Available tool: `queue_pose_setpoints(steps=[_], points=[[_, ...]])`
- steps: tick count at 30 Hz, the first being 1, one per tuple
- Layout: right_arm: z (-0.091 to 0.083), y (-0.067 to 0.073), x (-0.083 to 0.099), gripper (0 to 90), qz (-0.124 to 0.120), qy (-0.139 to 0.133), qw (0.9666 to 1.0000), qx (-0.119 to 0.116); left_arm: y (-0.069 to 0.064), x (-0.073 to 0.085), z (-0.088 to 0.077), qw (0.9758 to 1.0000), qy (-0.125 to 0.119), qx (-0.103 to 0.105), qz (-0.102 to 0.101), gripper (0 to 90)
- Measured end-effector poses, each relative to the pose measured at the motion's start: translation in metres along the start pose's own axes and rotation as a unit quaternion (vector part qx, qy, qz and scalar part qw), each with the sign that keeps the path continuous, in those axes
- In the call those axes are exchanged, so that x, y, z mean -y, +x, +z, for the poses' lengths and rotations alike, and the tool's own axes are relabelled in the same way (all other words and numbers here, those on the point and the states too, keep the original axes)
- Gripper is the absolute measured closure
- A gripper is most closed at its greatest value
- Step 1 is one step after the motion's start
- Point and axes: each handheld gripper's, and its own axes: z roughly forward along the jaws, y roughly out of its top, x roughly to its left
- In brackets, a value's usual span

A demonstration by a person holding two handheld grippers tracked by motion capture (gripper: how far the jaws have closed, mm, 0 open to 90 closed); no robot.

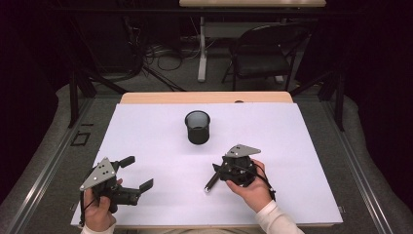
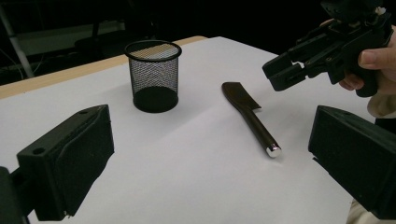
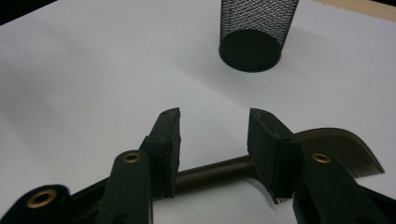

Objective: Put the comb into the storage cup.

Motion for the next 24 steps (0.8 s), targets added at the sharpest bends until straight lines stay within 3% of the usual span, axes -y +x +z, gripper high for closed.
queue_pose_setpoints(steps=[13, 24], points=[[0.017, 0.006, 0.002, 58.4, -0.003, 0.003, 0.9998, -0.018, 0.001, 0.000, 0.000, 1.0000, 0.001, 0.000, -0.001, 0.4], [0.029, 0.007, 0.006, 71.9, 0.000, 0.033, 0.9991, -0.028, 0.001, 0.001, 0.001, 1.0000, 0.001, 0.000, -0.002, 0.4]])
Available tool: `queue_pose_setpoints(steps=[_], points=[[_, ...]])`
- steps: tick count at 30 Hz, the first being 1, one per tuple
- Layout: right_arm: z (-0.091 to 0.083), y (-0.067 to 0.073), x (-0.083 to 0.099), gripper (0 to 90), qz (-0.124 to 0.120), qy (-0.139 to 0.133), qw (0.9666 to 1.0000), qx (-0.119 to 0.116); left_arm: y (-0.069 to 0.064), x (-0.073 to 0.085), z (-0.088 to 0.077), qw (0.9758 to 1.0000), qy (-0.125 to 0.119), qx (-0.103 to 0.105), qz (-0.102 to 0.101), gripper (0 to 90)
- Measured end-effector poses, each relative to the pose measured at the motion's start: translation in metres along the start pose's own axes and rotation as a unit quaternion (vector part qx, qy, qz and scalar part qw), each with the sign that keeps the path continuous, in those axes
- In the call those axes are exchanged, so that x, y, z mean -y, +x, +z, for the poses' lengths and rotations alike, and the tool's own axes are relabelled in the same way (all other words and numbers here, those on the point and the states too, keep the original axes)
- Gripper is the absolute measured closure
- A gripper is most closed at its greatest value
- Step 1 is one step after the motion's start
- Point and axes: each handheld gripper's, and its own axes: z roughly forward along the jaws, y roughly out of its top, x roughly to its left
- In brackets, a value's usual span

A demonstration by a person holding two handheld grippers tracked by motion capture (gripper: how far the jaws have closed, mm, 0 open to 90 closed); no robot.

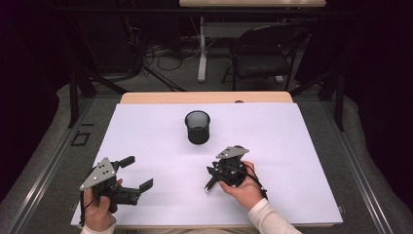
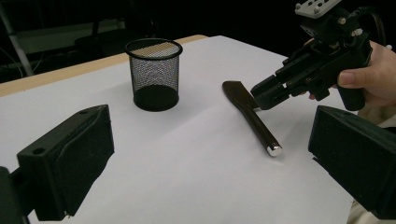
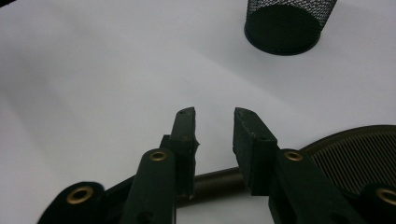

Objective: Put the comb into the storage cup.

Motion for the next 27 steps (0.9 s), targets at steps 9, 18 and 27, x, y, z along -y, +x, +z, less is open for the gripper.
queue_pose_setpoints(steps=[9, 18, 27], points=[[0.010, 0.003, 0.005, 83.1, -0.005, 0.024, 0.9997, 0.000, 0.000, 0.001, 0.001, 1.0000, 0.001, -0.001, 0.001, 0.4], [0.019, 0.003, 0.009, 88.3, -0.006, 0.038, 0.9992, 0.000, 0.001, 0.002, 0.001, 1.0000, 0.002, -0.001, 0.000, 0.4], [0.025, 0.004, 0.011, 90.0, -0.007, 0.051, 0.9987, -0.001, 0.001, 0.002, 0.002, 1.0000, 0.004, 0.001, -0.001, 0.4]])
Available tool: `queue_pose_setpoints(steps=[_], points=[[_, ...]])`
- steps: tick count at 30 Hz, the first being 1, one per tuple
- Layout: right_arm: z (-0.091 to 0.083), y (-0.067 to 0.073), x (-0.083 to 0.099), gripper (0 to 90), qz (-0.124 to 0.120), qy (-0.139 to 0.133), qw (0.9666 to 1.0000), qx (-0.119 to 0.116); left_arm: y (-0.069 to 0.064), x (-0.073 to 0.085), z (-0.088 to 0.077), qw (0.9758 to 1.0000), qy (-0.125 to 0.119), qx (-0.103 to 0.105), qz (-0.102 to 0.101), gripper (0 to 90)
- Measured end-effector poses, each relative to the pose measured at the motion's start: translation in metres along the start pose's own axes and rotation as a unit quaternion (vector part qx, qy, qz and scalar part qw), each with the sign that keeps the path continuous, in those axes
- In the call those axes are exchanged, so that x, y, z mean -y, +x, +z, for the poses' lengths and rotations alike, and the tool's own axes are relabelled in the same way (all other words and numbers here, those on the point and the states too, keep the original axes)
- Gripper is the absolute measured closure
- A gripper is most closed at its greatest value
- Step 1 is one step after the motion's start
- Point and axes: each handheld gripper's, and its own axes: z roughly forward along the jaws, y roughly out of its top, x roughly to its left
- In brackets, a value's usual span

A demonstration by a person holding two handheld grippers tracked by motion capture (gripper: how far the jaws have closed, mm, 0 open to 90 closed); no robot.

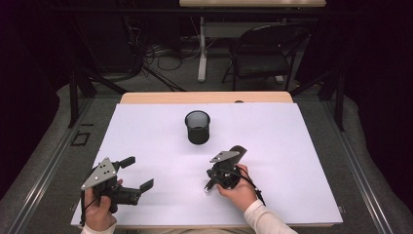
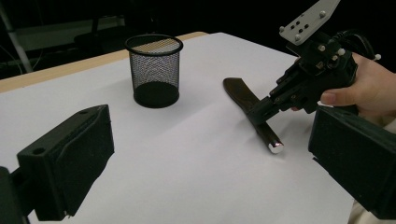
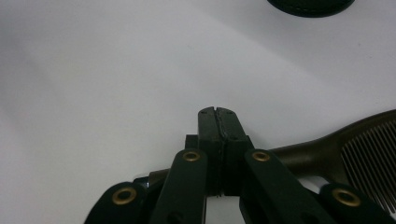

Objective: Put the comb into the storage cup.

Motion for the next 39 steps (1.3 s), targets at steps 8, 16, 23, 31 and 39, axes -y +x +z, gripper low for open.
queue_pose_setpoints(steps=[8, 16, 23, 31, 39], points=[[0.004, 0.000, 0.002, 90.0, -0.005, 0.011, 0.9999, 0.000, 0.000, 0.000, 0.000, 1.0000, 0.001, -0.002, -0.001, 0.4], [0.005, -0.001, 0.004, 90.0, 0.000, 0.015, 0.9999, 0.000, 0.000, 0.000, 0.000, 1.0000, 0.002, -0.001, -0.001, 0.4], [0.003, -0.003, 0.006, 90.0, 0.003, 0.023, 0.9997, 0.000, 0.001, 0.001, -0.001, 1.0000, 0.000, -0.001, -0.001, 0.4], [-0.001, -0.006, 0.010, 90.0, 0.005, 0.030, 0.9995, 0.004, 0.001, 0.001, 0.000, 1.0000, 0.000, -0.001, -0.002, 0.4], [-0.007, -0.011, 0.015, 90.0, 0.007, 0.034, 0.9994, 0.006, 0.001, 0.001, 0.000, 1.0000, 0.003, -0.001, -0.003, 0.4]])
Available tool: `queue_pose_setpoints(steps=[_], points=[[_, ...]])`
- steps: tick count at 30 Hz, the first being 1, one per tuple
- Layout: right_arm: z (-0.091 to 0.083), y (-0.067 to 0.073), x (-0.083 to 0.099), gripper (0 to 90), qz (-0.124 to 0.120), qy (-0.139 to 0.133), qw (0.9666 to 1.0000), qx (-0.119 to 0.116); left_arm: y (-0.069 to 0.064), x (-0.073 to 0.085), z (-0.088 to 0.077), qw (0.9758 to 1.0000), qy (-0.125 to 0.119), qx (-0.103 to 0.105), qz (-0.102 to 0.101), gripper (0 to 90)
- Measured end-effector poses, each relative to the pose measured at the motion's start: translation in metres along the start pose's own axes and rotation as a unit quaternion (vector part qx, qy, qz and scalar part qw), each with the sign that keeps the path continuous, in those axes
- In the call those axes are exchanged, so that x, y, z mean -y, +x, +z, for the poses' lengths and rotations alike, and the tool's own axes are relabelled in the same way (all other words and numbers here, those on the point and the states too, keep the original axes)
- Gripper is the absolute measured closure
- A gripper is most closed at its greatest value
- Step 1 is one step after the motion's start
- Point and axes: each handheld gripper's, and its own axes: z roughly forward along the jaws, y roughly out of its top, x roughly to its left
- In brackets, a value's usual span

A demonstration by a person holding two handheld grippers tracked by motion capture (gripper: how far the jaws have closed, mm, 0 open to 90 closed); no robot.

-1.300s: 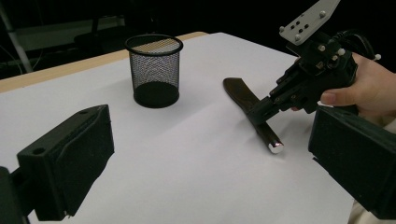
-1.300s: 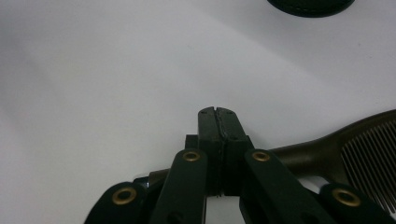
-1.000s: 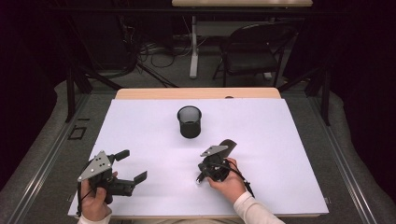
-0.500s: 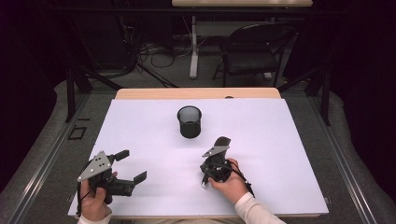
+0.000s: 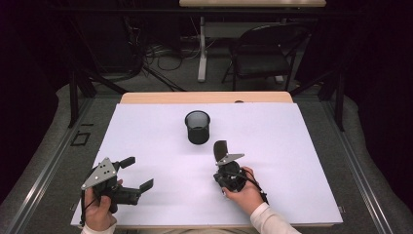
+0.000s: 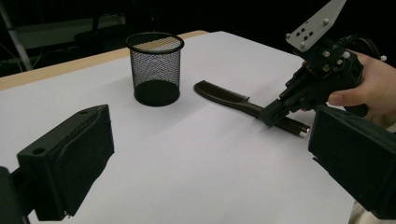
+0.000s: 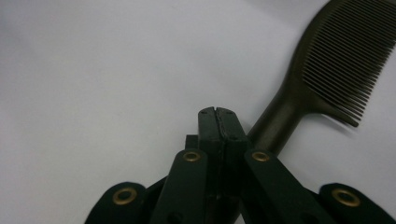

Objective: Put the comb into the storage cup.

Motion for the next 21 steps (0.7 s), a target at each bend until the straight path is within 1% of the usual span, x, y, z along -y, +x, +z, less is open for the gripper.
queue_pose_setpoints(steps=[4, 5, 6, 7, 12, 15, 21], points=[[-0.003, -0.004, 0.003, 90.0, 0.003, 0.000, 1.0000, 0.001, 0.000, 0.000, 0.001, 1.0000, -0.001, 0.001, -0.001, 0.4], [-0.004, -0.004, 0.004, 90.0, 0.007, 0.004, 1.0000, 0.000, 0.000, 0.000, 0.001, 1.0000, -0.001, 0.001, 0.000, 0.4], [-0.004, -0.005, 0.005, 90.0, 0.004, 0.001, 1.0000, 0.001, 0.000, 0.000, 0.001, 1.0000, 0.000, 0.001, 0.000, 0.4], [-0.005, -0.005, 0.006, 90.0, 0.008, 0.001, 1.0000, 0.001, 0.000, 0.000, 0.000, 1.0000, 0.001, -0.001, 0.000, 0.4], [-0.007, -0.009, 0.008, 90.0, 0.006, 0.000, 1.0000, 0.003, 0.000, 0.001, 0.001, 1.0000, 0.000, 0.001, -0.001, 0.4], [-0.008, -0.010, 0.009, 89.9, 0.011, 0.000, 0.9999, 0.002, 0.000, 0.001, 0.001, 1.0000, 0.001, 0.002, -0.001, 0.4], [-0.010, -0.012, 0.011, 89.7, 0.012, 0.000, 0.9999, 0.002, 0.000, 0.001, 0.001, 1.0000, 0.001, 0.002, -0.002, 0.4]])
